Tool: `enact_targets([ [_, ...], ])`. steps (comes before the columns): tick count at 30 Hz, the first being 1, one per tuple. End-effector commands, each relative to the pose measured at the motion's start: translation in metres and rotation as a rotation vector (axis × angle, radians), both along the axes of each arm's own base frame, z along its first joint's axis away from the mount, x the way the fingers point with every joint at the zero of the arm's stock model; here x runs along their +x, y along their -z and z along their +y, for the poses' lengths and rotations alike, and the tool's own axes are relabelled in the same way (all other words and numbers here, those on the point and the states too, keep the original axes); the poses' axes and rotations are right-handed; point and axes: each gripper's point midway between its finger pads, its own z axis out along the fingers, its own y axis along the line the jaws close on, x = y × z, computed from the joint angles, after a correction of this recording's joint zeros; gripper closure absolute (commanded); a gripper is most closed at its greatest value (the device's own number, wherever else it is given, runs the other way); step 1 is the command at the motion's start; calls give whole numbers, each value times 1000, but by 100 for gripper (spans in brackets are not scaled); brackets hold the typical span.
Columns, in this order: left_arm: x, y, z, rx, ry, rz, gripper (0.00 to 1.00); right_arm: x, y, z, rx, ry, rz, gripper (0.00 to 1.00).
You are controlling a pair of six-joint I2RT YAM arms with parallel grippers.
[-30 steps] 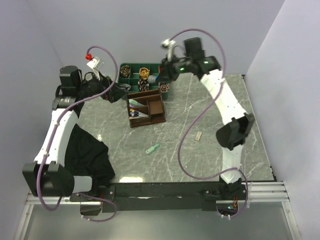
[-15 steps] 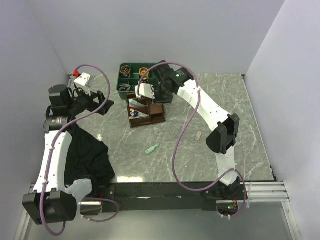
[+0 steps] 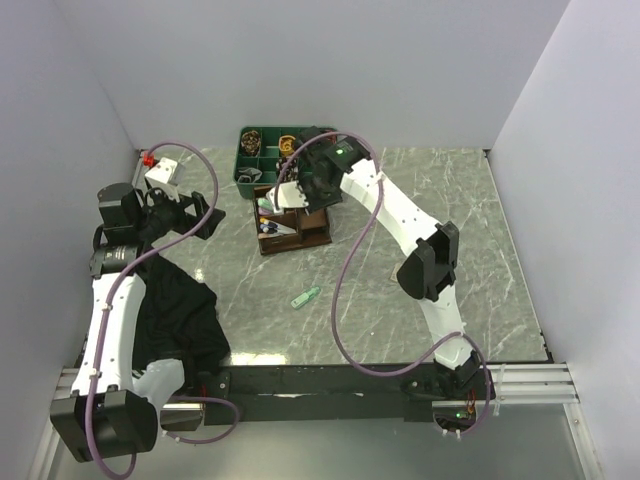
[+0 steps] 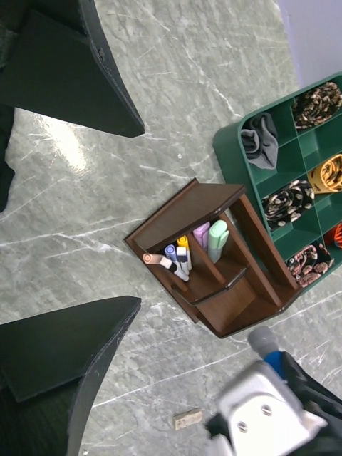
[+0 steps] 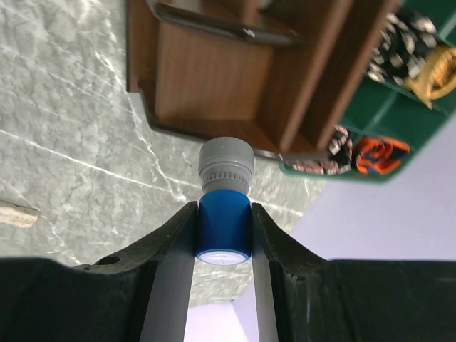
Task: Sort the stationery into containers
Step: Place the stationery in the storage box.
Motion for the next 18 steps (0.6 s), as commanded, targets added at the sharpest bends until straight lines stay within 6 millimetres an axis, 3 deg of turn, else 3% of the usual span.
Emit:
enact_targets([
  [1, 0, -10, 1, -14, -5, -48, 0, 0, -3, 7, -61, -97, -38, 100],
  [18, 1, -1, 8, -52, -34, -18, 1, 22, 30, 26, -195, -269, -91, 100],
])
